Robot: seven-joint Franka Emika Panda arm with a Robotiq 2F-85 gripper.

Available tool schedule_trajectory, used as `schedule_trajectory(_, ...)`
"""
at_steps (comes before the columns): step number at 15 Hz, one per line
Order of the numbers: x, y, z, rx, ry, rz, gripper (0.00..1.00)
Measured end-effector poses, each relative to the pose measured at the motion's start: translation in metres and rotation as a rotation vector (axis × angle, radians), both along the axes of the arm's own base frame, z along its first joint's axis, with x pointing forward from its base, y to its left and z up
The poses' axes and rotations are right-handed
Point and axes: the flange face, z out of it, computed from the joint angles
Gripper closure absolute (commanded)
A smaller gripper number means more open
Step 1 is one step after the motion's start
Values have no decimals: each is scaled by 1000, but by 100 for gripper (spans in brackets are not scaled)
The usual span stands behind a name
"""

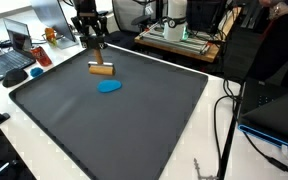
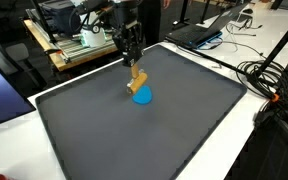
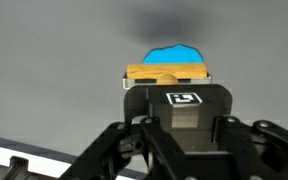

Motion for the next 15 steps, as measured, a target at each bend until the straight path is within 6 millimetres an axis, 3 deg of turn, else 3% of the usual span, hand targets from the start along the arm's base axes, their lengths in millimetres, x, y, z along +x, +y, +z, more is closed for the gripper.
schedule_trajectory(8, 15, 32, -35, 29, -82, 2, 78)
schedule_trajectory(13, 15, 38, -61, 30, -63, 12, 78)
schedule_trajectory(15, 16, 38, -61, 26, -64, 18, 78)
